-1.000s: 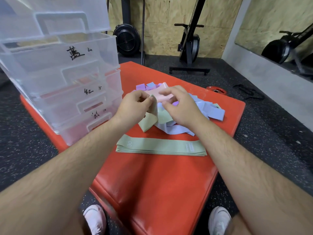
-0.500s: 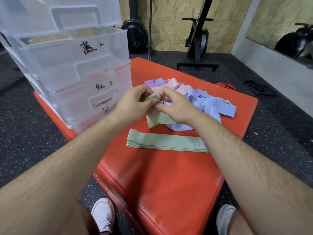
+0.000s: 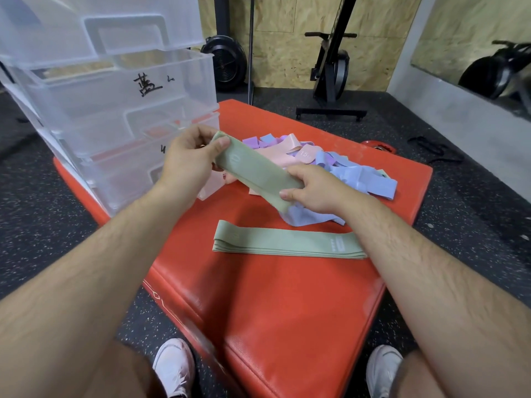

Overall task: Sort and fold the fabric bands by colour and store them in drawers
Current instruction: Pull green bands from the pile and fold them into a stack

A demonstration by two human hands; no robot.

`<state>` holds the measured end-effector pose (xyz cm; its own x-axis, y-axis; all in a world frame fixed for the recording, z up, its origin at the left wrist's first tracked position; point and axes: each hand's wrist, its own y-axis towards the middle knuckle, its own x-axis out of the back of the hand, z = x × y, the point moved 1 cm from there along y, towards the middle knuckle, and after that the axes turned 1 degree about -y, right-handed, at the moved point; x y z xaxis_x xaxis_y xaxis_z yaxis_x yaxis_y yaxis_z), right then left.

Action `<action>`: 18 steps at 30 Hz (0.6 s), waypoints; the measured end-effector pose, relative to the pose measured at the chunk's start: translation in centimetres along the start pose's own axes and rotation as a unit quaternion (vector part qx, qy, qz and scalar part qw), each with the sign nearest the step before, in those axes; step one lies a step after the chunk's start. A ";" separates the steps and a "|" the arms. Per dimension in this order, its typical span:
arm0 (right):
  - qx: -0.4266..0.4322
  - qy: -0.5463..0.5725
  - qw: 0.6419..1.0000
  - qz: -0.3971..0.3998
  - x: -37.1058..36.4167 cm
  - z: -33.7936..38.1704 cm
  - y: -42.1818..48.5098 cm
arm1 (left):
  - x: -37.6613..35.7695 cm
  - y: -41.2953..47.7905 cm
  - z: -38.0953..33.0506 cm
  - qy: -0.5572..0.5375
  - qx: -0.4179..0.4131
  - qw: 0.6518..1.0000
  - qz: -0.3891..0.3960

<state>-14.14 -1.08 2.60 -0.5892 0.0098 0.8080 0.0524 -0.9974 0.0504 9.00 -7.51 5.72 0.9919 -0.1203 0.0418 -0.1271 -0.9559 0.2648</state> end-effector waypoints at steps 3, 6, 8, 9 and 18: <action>-0.044 -0.059 0.997 0.000 0.6 -1.6 -0.6 | 0.3 0.2 0.0 -0.047 0.011 0.999 -0.017; -0.074 -0.082 0.994 -0.012 1.6 -2.5 -1.3 | 0.4 0.0 0.3 -0.058 0.019 0.998 -0.014; -0.076 -0.092 0.993 -0.024 2.4 -2.7 -1.8 | 0.4 0.0 0.6 -0.060 0.027 0.998 -0.010; -0.081 -0.096 0.992 -0.029 2.8 -3.0 -2.0 | 0.4 0.0 0.8 -0.063 0.029 0.998 -0.010; -0.163 -0.011 0.986 -0.035 5.8 -6.4 -5.0 | 0.2 -0.3 2.1 -0.097 0.080 0.992 -0.018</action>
<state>-22.96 3.53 3.24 -0.5645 0.0779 0.8218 -0.2522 -0.9642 -0.0818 9.21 -7.80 3.67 0.9805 -0.1197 -0.1557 -0.1039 -0.9889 0.1062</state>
